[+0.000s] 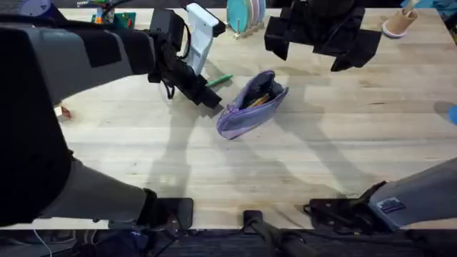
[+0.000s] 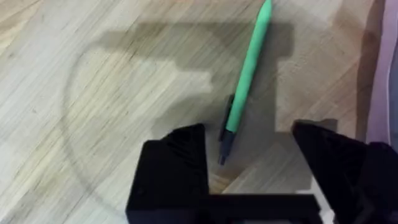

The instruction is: Unzip the bag, pick up the pens from the table one at a time and place them inside, then zip the bag closed.

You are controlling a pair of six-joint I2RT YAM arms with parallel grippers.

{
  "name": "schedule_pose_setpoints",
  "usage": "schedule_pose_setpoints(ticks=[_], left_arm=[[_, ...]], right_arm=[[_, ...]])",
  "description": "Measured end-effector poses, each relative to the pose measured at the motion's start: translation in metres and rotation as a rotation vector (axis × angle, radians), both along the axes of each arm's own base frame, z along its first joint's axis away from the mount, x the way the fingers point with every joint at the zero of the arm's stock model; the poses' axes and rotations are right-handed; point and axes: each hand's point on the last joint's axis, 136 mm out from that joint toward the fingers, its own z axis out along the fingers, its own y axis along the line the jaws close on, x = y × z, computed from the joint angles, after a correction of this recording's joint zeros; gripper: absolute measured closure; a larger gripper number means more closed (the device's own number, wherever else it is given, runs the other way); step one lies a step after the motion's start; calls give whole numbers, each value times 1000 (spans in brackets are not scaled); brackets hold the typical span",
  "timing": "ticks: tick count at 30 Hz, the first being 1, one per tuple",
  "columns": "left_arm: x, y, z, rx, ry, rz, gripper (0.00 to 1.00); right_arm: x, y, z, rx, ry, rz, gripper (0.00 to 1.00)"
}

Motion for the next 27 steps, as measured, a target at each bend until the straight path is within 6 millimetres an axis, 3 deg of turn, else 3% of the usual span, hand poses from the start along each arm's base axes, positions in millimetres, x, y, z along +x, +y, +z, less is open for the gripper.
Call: schedule_pose_setpoints(ticks=[7, 9, 11, 13, 27], left_arm=[[-1, 0, 0, -2, 3, -3, 431], [-1, -2, 0, -9, 6, -4, 581], [-3, -4, 0, -20, 14, -8, 833], [-2, -7, 2, -30, 9, -16, 942], [-1, -8, 3, -35, 4, -17, 960]], right_arm=[[0, 0, 0, 0, 0, 0, 6], [0, 0, 0, 0, 0, 0, 6], [0, 0, 0, 0, 0, 0, 6], [0, 0, 0, 0, 0, 0, 6], [-5, -9, 1, -47, 17, -2, 6]])
